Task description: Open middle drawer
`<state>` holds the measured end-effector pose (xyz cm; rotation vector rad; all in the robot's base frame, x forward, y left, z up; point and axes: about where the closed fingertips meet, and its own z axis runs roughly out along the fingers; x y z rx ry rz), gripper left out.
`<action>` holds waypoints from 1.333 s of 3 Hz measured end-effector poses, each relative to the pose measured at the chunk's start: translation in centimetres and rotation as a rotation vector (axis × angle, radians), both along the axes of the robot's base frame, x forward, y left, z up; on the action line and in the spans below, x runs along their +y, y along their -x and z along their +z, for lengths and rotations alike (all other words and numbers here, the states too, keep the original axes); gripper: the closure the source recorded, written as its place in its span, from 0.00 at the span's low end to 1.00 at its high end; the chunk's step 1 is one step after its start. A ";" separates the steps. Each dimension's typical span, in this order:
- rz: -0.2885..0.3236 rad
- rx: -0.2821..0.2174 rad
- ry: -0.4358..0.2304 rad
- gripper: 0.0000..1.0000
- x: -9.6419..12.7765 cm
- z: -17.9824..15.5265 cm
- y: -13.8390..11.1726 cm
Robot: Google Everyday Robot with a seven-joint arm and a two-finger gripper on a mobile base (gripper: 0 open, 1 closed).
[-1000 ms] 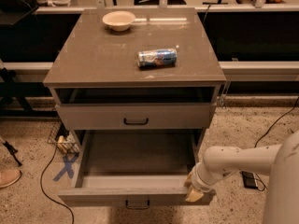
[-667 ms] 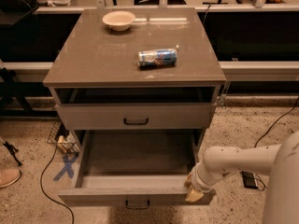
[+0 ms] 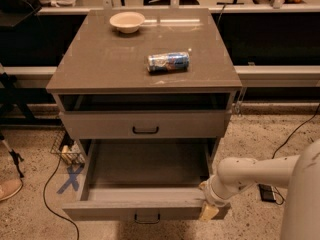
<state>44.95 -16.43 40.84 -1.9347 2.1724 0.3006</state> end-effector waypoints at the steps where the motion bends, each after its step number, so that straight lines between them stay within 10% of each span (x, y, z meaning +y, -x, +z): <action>1: -0.015 -0.015 0.010 0.00 -0.2 0.6 -0.9; 4: -0.272 -0.285 0.093 0.00 -7.9 17.1 -7.7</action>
Offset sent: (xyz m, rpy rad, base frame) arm 0.0768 -0.0488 0.1000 -0.0655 -0.1842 -0.2043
